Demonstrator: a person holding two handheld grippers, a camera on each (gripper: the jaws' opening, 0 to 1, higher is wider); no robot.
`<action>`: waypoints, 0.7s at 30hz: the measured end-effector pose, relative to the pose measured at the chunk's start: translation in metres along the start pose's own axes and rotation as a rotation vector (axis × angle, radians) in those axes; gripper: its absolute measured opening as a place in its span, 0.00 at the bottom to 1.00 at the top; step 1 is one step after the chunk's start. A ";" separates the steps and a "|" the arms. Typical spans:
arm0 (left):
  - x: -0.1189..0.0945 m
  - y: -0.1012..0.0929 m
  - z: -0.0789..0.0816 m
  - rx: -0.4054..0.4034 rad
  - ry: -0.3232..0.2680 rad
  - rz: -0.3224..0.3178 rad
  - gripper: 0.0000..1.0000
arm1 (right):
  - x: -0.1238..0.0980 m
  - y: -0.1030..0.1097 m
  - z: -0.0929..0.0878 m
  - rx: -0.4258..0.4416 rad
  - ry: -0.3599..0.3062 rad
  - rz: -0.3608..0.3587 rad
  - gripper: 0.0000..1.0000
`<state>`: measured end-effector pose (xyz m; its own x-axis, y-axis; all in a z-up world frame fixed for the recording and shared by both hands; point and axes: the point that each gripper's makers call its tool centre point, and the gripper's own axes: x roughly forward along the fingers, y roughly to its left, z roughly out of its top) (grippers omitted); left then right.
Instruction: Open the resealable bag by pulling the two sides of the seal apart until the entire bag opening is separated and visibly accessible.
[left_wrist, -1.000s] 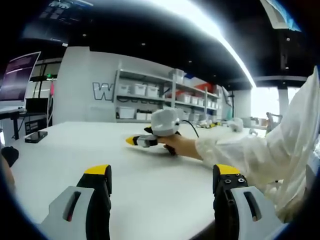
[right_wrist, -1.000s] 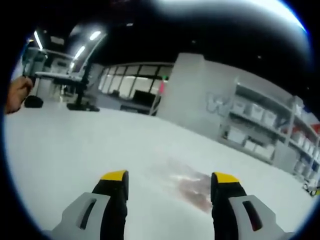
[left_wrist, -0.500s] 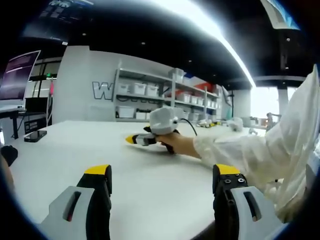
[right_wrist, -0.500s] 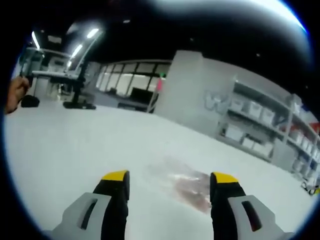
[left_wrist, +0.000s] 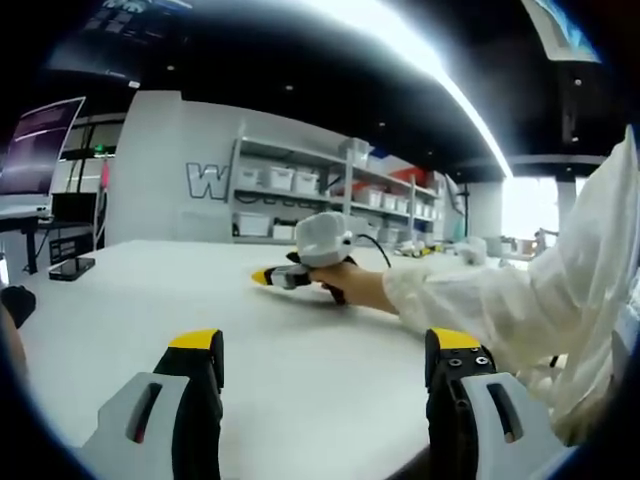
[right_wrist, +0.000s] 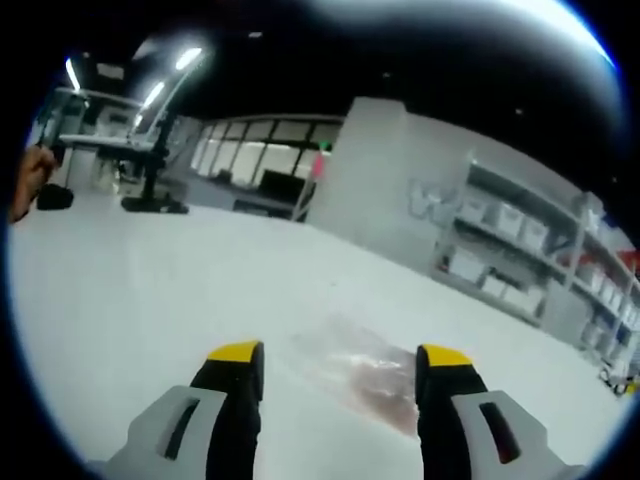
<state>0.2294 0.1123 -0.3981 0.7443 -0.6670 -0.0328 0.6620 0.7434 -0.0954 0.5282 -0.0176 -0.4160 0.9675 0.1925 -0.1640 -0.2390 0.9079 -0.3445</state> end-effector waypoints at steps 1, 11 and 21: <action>0.000 0.000 0.000 -0.001 0.000 0.000 0.81 | 0.001 0.000 0.000 -0.001 0.001 0.001 0.61; 0.000 0.003 0.000 -0.004 0.003 0.006 0.81 | 0.007 -0.004 -0.002 -0.013 0.009 -0.011 0.59; 0.003 0.001 0.000 -0.001 0.008 -0.004 0.81 | 0.014 -0.001 -0.003 -0.022 0.019 -0.008 0.59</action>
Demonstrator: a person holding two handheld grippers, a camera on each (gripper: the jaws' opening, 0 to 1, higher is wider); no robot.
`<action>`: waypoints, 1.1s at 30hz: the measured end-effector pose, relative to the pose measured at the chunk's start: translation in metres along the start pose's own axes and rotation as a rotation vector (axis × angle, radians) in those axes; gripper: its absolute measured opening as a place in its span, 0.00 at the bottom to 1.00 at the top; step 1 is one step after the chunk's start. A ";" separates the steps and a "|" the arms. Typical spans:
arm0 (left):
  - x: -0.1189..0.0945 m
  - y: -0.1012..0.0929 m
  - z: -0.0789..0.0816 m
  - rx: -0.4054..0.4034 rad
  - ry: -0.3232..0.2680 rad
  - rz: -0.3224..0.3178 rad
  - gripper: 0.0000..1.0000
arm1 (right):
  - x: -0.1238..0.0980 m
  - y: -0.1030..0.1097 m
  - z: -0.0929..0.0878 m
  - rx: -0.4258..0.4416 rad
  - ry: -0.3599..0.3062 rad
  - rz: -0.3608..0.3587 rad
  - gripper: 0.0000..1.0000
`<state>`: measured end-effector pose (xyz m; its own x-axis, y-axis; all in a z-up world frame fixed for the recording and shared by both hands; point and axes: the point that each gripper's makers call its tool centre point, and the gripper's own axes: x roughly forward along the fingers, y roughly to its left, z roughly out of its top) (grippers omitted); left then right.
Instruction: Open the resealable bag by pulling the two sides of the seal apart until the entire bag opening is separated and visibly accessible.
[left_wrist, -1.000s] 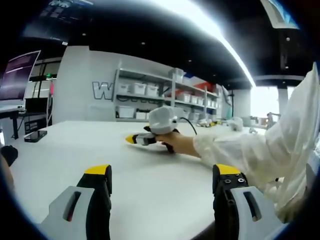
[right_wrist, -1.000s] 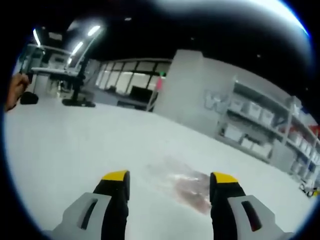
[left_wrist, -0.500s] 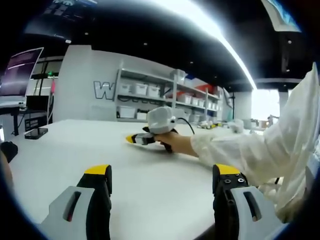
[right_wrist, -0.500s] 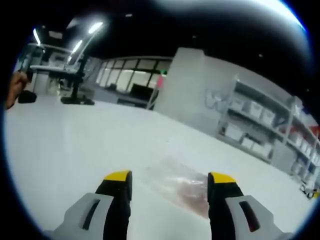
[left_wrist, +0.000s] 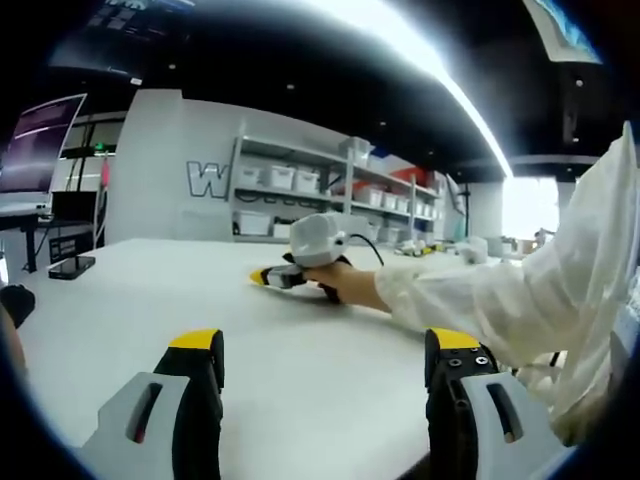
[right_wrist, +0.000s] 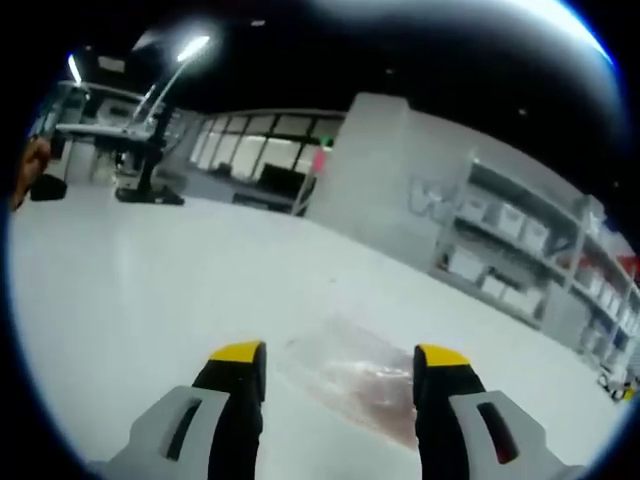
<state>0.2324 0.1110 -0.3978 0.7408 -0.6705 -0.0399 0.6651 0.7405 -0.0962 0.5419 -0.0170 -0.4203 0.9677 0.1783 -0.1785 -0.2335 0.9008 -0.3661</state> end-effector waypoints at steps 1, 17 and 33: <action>0.000 0.000 0.000 -0.001 0.000 0.000 0.81 | 0.001 0.000 -0.001 -0.001 0.002 0.000 0.59; -0.004 0.008 -0.004 -0.008 0.002 0.005 0.80 | 0.014 0.000 -0.003 0.001 -0.009 -0.023 0.54; -0.005 0.014 -0.006 -0.016 0.004 0.016 0.80 | 0.020 0.001 -0.003 0.029 -0.008 -0.024 0.45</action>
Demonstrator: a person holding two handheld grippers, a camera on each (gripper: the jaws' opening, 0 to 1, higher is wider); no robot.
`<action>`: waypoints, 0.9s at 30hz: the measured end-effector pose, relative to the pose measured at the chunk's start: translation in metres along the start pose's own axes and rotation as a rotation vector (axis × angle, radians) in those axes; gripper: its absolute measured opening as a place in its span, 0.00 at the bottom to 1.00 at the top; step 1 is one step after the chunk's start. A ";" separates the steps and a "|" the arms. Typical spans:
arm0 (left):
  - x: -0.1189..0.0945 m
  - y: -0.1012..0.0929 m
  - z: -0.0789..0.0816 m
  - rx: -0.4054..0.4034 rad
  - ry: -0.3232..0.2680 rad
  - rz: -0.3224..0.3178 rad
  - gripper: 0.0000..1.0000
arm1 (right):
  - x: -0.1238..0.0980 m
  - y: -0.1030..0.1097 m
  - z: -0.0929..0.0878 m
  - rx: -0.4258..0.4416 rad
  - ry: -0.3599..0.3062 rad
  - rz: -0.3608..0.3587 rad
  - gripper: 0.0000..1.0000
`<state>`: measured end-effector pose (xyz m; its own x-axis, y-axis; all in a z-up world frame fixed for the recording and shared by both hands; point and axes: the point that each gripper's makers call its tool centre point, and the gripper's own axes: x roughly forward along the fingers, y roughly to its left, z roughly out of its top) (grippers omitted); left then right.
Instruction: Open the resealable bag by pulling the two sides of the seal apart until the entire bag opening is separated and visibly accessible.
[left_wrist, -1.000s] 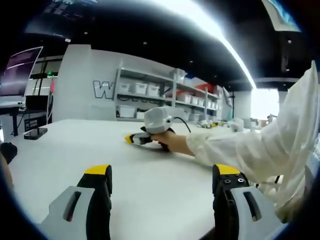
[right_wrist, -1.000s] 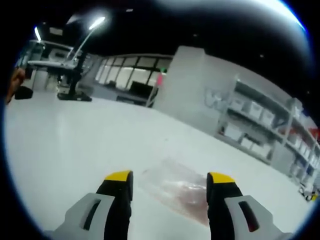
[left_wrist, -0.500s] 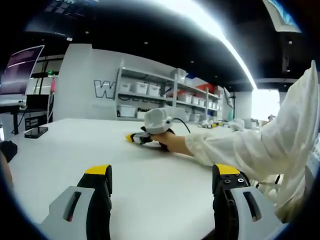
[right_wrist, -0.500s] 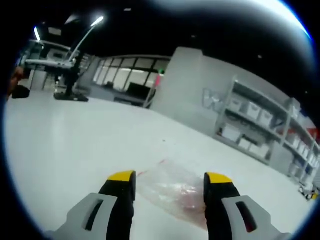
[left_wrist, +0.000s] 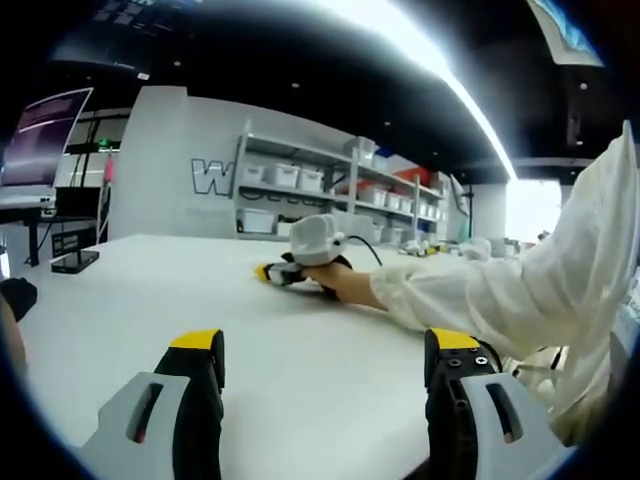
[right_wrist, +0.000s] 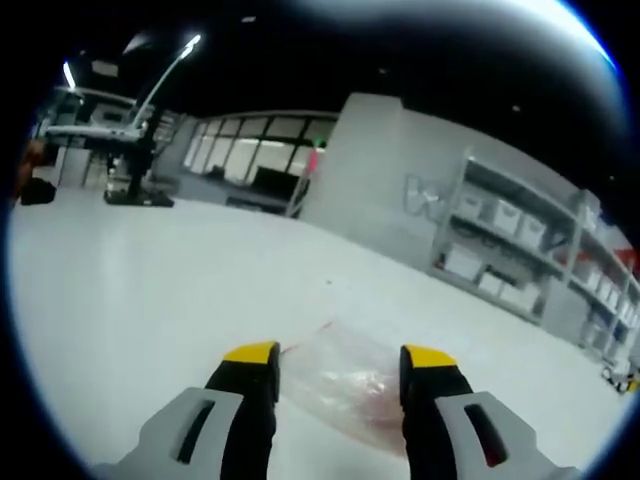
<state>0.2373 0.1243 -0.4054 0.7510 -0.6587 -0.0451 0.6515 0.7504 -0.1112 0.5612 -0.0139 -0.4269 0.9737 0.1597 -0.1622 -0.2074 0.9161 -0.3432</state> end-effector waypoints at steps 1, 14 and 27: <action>0.000 0.000 0.000 0.000 0.000 0.001 0.80 | 0.001 0.000 0.000 -0.002 0.002 -0.002 0.43; 0.001 0.003 0.001 -0.008 -0.007 0.004 0.80 | 0.005 -0.001 0.001 0.007 -0.002 0.010 0.35; 0.002 0.002 0.001 -0.006 -0.003 0.006 0.80 | 0.007 0.001 -0.005 0.093 0.032 0.032 0.11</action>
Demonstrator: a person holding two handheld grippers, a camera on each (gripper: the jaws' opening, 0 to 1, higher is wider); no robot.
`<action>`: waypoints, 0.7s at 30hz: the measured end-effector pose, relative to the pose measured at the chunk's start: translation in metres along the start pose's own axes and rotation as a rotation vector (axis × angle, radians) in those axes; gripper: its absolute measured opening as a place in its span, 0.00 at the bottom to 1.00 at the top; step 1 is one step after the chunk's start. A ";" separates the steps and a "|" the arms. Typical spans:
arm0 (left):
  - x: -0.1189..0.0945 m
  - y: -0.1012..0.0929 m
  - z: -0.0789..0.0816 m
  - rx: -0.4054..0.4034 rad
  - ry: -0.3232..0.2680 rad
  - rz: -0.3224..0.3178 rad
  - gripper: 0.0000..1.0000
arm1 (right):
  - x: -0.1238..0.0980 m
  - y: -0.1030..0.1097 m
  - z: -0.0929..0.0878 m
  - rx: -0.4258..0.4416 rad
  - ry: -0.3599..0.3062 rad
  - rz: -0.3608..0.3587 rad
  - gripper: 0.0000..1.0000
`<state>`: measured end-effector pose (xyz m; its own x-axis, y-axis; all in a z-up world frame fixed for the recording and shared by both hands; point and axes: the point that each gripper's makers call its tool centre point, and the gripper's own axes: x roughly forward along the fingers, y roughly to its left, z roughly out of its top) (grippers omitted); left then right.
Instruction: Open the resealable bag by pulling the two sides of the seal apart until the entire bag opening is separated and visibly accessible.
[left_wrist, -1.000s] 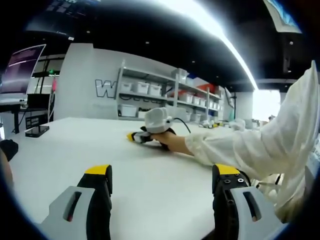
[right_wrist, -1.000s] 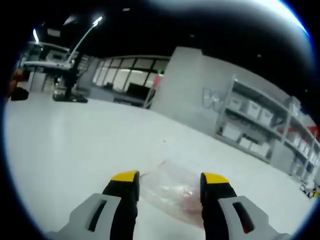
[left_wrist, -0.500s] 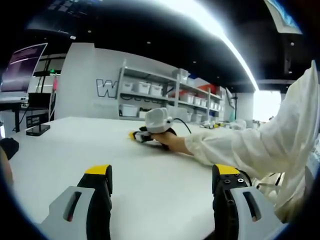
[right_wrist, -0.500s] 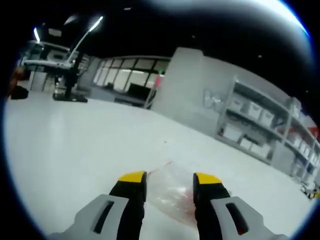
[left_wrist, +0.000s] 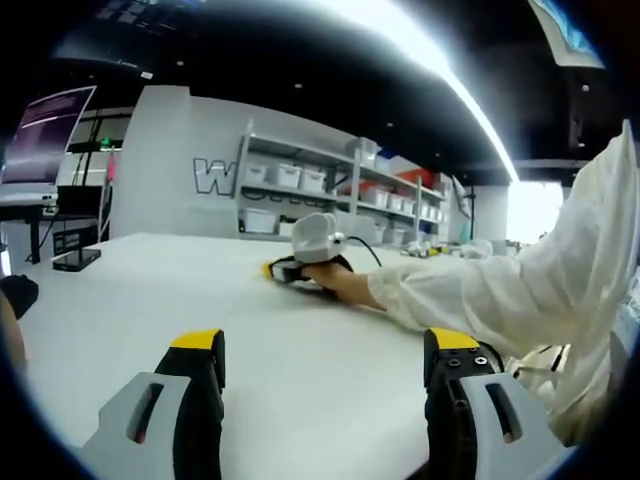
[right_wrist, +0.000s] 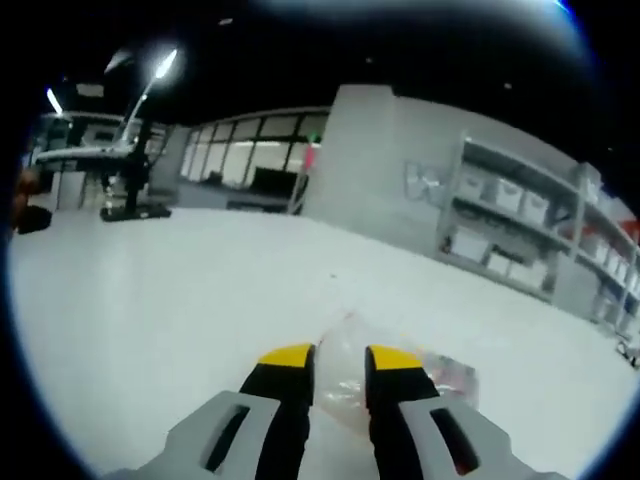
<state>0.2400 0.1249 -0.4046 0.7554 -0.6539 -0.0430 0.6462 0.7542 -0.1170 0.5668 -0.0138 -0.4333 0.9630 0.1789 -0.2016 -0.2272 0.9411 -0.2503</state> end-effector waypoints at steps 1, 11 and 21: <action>0.000 0.000 0.000 0.000 0.000 0.000 0.80 | 0.000 0.000 0.000 -0.002 0.000 0.001 0.09; -0.001 -0.001 0.001 0.003 0.002 0.003 0.79 | 0.000 0.001 0.002 0.041 -0.008 0.011 0.00; -0.002 -0.003 0.004 0.021 0.010 0.002 0.79 | -0.005 -0.023 0.018 0.230 -0.099 -0.014 0.00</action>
<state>0.2366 0.1244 -0.3999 0.7554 -0.6531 -0.0536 0.6470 0.7564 -0.0964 0.5694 -0.0310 -0.4094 0.9779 0.1819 -0.1030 -0.1857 0.9822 -0.0279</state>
